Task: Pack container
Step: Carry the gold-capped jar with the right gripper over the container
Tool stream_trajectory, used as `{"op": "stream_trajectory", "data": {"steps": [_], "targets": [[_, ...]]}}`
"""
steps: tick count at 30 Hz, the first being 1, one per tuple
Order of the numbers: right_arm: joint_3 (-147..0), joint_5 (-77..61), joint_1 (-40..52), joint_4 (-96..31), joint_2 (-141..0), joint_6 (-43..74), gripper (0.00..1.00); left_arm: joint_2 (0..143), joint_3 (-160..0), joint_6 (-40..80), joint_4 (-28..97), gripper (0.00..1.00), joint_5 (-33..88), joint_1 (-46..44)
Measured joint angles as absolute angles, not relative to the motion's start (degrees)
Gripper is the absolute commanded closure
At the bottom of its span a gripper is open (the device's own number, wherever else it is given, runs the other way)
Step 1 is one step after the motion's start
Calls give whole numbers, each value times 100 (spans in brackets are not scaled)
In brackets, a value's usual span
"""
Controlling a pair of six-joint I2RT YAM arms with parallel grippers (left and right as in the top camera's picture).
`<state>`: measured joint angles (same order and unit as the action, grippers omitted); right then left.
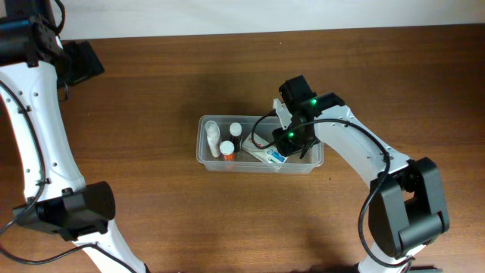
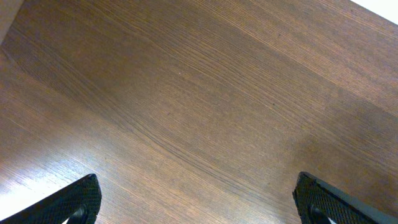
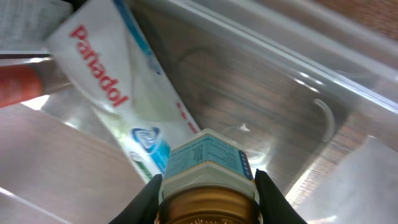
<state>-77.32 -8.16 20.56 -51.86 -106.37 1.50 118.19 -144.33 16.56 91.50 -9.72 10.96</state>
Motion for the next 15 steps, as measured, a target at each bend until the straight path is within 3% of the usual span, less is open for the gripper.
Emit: {"op": "stream_trajectory", "data": {"steps": [15], "targets": [[-7662,-167,2056,-5041,-10637,152,71,11821,-14433,1656,9150,1,-972,1096]]}}
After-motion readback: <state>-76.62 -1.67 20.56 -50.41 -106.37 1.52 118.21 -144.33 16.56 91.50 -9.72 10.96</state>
